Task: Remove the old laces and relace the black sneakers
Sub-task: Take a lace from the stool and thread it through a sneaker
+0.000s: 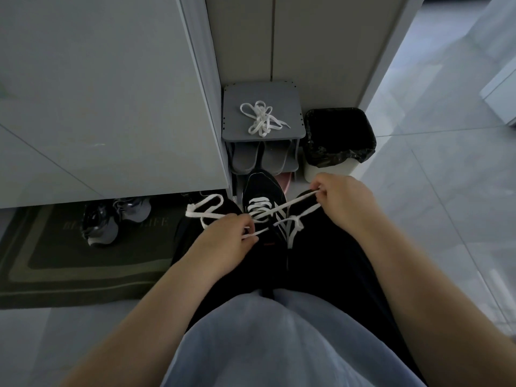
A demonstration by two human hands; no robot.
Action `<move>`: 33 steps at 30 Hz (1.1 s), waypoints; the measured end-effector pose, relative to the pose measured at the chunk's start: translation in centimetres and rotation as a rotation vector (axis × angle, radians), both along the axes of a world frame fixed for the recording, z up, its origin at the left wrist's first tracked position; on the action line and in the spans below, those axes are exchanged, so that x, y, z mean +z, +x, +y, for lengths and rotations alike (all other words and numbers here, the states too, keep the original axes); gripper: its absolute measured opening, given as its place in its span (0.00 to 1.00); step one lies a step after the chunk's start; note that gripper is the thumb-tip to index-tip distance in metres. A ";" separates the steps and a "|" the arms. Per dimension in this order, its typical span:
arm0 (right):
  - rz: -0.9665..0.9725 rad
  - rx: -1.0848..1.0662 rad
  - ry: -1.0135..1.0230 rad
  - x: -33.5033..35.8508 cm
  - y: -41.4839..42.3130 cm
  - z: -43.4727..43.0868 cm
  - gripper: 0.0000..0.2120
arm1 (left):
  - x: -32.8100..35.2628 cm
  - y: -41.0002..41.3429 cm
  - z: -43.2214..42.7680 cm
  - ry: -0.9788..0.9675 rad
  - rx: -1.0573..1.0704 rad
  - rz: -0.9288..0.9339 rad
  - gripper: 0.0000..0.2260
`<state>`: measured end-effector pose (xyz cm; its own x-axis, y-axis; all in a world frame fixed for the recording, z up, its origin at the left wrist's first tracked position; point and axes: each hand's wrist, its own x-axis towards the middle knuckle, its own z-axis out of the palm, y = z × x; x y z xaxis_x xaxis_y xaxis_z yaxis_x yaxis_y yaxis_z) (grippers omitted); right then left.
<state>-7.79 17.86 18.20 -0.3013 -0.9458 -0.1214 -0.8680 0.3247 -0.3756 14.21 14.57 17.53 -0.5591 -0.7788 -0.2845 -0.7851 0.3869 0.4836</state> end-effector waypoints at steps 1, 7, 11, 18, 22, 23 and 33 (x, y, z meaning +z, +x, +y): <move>0.015 -0.022 -0.030 -0.3 0.0 0.0 0.09 | -0.1 -0.2 -0.1 -0.062 0.002 -0.021 0.08; 0.048 -0.127 -0.192 -0.5 -0.9 0.5 0.06 | 0.0 0.8 -1.4 -0.225 0.092 -0.135 0.09; 0.033 -0.144 -0.259 -0.8 -1.2 0.7 0.06 | 0.6 2.5 -2.3 -0.194 0.198 -0.057 0.06; 0.003 -0.187 -0.308 -0.8 -2.5 0.6 0.07 | 4.6 3.4 -3.1 0.215 0.771 1.064 0.11; -0.004 -0.192 -0.319 -0.6 -2.3 0.7 0.06 | 5.3 2.9 -2.9 0.471 0.951 1.463 0.13; -0.038 -0.207 -0.305 -0.5 -2.2 0.7 0.05 | 5.3 2.7 -2.7 0.467 0.920 1.394 0.13; -1.474 -0.148 0.058 2.9 -0.1 1.3 0.13 | -1.1 -0.7 0.0 0.023 0.032 0.094 0.10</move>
<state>-7.94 19.11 21.13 0.0332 -0.9013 -0.4318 0.3168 0.4193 -0.8508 13.49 14.57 16.44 -0.5592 -0.7903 -0.2504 -0.7475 0.3502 0.5644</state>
